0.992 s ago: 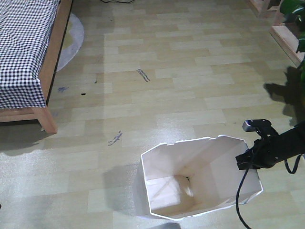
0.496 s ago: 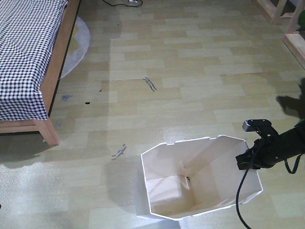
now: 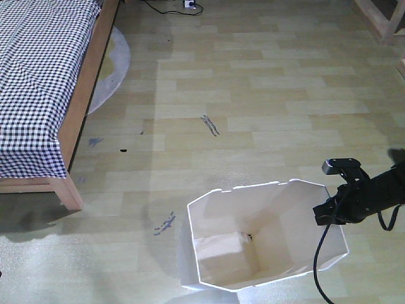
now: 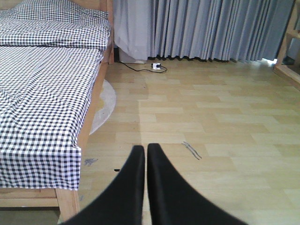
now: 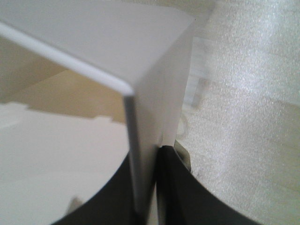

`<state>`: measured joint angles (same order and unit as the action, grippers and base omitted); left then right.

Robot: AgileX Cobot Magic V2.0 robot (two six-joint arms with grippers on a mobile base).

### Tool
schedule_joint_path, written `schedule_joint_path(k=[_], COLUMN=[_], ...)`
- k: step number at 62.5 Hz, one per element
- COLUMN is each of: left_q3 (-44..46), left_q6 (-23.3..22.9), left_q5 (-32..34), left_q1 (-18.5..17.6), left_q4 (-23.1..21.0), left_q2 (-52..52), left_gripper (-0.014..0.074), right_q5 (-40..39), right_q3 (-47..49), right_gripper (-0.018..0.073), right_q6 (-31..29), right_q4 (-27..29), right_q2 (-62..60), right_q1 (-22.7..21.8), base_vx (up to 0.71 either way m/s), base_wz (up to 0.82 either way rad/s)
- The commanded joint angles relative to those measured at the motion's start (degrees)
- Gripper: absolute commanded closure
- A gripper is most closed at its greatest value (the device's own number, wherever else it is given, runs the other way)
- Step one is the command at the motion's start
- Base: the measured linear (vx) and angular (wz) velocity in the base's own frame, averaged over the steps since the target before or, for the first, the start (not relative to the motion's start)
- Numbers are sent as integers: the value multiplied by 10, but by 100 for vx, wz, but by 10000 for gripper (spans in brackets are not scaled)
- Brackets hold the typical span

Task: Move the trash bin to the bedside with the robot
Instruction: 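Carry the held bin with the right gripper toward the curtains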

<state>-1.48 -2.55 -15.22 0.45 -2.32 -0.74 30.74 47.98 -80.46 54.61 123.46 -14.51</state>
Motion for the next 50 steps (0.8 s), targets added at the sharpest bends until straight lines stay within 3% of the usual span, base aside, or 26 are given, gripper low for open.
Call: schedule_joint_path(k=[1, 50], left_q3=[-7, -7], left_q6=[-3, -3], left_q5=[40, 40], left_q1=[0, 0], left_q4=[-2, -2], left_q2=[-8, -8], left_gripper=[602, 602], right_q5=[96, 96], right_q3=[8, 8], right_gripper=[564, 564], right_q6=[0, 0], right_q4=[40, 40], right_q2=[-40, -40], right_q1=[-1, -1], base_vx=[21, 22], base_wz=[8, 4])
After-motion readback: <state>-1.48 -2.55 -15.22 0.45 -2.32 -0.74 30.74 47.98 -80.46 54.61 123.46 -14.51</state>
